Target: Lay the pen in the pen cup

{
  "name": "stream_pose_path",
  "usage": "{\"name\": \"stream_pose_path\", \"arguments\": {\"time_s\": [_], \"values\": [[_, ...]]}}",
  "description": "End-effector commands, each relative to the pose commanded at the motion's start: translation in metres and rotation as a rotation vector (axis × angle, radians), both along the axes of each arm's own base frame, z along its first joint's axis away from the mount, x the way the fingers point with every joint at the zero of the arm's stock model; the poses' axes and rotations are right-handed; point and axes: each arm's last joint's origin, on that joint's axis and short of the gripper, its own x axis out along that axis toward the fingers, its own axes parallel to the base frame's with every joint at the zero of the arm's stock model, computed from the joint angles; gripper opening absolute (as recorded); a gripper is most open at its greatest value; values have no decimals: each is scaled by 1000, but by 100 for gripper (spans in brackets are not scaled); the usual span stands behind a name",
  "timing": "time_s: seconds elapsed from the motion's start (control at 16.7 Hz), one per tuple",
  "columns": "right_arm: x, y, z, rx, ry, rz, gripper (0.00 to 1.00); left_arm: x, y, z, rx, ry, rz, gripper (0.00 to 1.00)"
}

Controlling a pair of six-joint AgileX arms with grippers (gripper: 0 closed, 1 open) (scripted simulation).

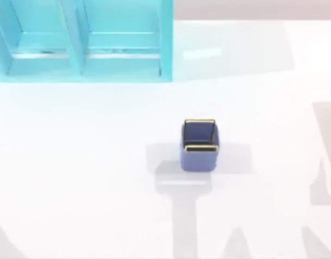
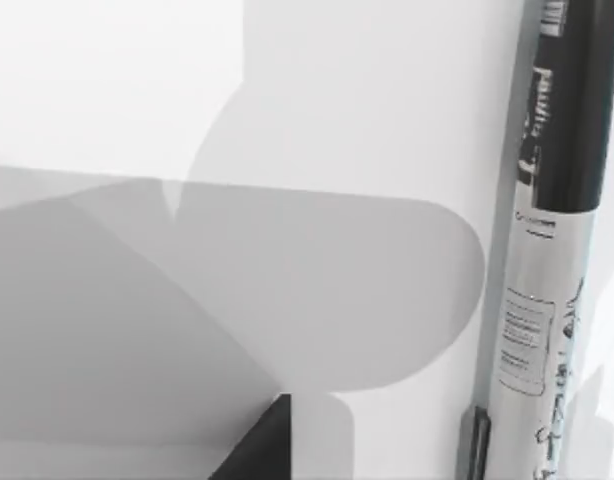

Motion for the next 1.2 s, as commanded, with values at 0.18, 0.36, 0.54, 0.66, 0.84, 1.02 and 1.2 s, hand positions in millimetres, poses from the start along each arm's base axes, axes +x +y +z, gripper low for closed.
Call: {"name": "stream_pose_path", "arguments": {"time_s": [0.18, 0.36, 0.54, 0.66, 0.84, 1.02, 1.2], "values": [[0, 0, 0, 0, 0, 0, 100, 0, 0, 0, 0, 0, 0, 55], [0, 0, 0, 0, 0, 0, 100, 0, 0, 0, 0, 0, 0, 32], [0, 0, 0, 0, 0, 0, 100, 0, 0, 0, 0, 0, 0, 10], [0, 0, 0, 0, 0, 0, 100, 0, 0, 0, 0, 0, 0, 0], [0, 0, 0, 0, 0, 0, 100, 0, 0, 0, 0, 0, 0, 0], [0, 0, 0, 0, 0, 0, 100, 0, 0, 0, 0, 0, 0, 0], [0, 0, 0, 0, 0, 0, 100, -12, 13, 30, 41, -13, 22, 0]]}}
